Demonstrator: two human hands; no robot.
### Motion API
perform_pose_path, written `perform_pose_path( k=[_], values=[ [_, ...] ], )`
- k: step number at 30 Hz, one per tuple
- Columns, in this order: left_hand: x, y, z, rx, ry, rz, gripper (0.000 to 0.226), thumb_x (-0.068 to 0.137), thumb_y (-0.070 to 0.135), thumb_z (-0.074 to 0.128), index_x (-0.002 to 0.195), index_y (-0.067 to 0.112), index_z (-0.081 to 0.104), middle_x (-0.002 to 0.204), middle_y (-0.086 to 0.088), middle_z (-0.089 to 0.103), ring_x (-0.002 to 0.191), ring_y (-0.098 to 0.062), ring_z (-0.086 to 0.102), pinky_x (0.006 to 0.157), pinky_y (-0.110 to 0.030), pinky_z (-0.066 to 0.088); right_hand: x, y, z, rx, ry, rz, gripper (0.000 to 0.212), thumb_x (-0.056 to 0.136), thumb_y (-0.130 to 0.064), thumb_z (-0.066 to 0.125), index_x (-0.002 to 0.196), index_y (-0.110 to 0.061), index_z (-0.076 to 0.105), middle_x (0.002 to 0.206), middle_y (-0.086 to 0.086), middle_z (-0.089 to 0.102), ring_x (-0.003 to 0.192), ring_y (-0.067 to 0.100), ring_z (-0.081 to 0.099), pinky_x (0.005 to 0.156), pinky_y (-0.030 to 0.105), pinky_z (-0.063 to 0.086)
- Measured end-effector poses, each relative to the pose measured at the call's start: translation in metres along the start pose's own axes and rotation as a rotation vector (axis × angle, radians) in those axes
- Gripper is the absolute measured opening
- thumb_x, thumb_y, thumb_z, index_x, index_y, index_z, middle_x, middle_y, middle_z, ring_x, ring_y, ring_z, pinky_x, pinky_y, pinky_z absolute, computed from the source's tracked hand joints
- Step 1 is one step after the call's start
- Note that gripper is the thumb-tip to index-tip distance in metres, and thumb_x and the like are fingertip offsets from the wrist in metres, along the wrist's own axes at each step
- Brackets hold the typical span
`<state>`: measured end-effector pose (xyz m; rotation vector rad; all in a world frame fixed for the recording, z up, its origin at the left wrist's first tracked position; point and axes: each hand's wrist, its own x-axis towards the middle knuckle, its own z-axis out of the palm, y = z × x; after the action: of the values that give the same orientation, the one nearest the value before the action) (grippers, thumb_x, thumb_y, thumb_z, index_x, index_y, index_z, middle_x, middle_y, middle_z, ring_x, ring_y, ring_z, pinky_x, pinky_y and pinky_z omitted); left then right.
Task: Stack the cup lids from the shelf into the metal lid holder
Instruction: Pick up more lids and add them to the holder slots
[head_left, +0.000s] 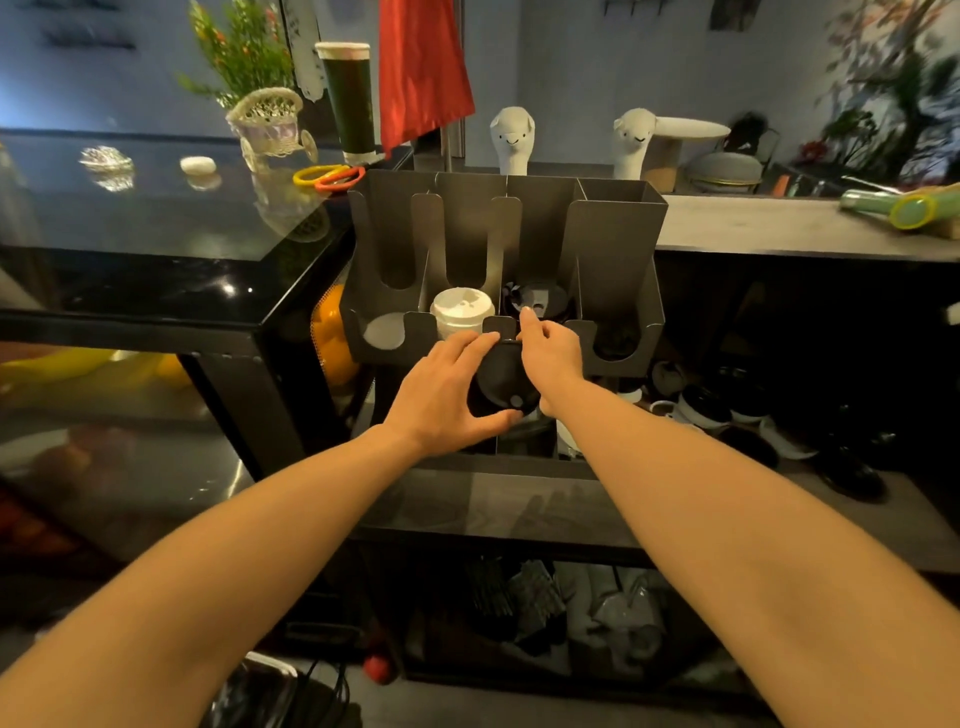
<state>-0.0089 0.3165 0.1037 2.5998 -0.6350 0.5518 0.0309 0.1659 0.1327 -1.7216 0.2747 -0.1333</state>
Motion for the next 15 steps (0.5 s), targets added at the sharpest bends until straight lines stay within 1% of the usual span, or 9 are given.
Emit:
perform_pose_path(
  k=[2, 4, 6, 9, 12, 15],
  values=[
    [0.001, 0.003, -0.003, -0.001, 0.011, 0.009, 0.093, 0.074, 0.072, 0.066, 0.148, 0.021, 0.038, 0.147, -0.001, 0.045, 0.131, -0.020, 0.045, 0.106, -0.040, 0.046, -0.003, 0.000, -0.003, 0.034, -0.004, 0.053, 0.040, 0.101, -0.048, 0.046, 0.097, -0.014, 0.065, 0.097, 0.006, 0.064, 0.093, 0.019, 0.059, 0.087, 0.038, 0.053],
    [0.003, 0.006, -0.006, 0.006, 0.022, 0.019, 0.090, 0.073, 0.070, 0.070, 0.144, 0.021, 0.043, 0.142, 0.000, 0.048, 0.127, -0.019, 0.046, 0.104, -0.039, 0.047, -0.004, -0.001, -0.010, 0.015, -0.016, 0.036, 0.034, 0.101, -0.045, 0.048, 0.093, -0.017, 0.065, 0.095, 0.004, 0.064, 0.093, 0.018, 0.059, 0.084, 0.035, 0.053],
    [0.008, 0.009, -0.008, 0.000, 0.046, 0.014, 0.087, 0.072, 0.069, 0.072, 0.140, 0.020, 0.048, 0.137, 0.000, 0.051, 0.122, -0.019, 0.048, 0.100, -0.037, 0.049, -0.004, -0.002, -0.018, -0.058, -0.035, -0.046, 0.027, 0.100, -0.038, 0.051, 0.093, -0.017, 0.066, 0.089, 0.000, 0.063, 0.090, 0.016, 0.059, 0.074, 0.029, 0.051],
    [0.024, 0.010, -0.008, -0.012, 0.084, -0.050, 0.086, 0.071, 0.073, 0.070, 0.137, 0.020, 0.052, 0.132, 0.001, 0.052, 0.118, -0.018, 0.049, 0.096, -0.036, 0.050, -0.002, -0.006, -0.029, -0.211, -0.009, -0.220, 0.019, 0.098, -0.033, 0.055, 0.096, -0.017, 0.065, 0.085, -0.005, 0.062, 0.086, 0.012, 0.058, 0.066, 0.024, 0.046],
    [0.046, 0.012, -0.006, 0.038, 0.126, -0.081, 0.089, 0.070, 0.081, 0.063, 0.137, 0.023, 0.054, 0.131, 0.001, 0.052, 0.119, -0.018, 0.048, 0.098, -0.039, 0.048, 0.003, -0.015, -0.036, -0.339, 0.066, -0.352, 0.018, 0.097, -0.035, 0.055, 0.105, -0.022, 0.065, 0.098, -0.003, 0.063, 0.090, 0.013, 0.059, 0.065, 0.023, 0.041],
    [0.071, 0.020, -0.007, 0.076, 0.123, -0.105, 0.088, 0.071, 0.079, 0.064, 0.140, 0.025, 0.052, 0.132, -0.002, 0.049, 0.120, -0.021, 0.045, 0.100, -0.040, 0.044, 0.017, -0.023, -0.045, -0.480, 0.161, -0.430, 0.023, 0.096, -0.036, 0.055, 0.113, -0.024, 0.062, 0.111, -0.001, 0.053, 0.093, 0.016, 0.056, 0.067, 0.024, 0.039]
  ],
)
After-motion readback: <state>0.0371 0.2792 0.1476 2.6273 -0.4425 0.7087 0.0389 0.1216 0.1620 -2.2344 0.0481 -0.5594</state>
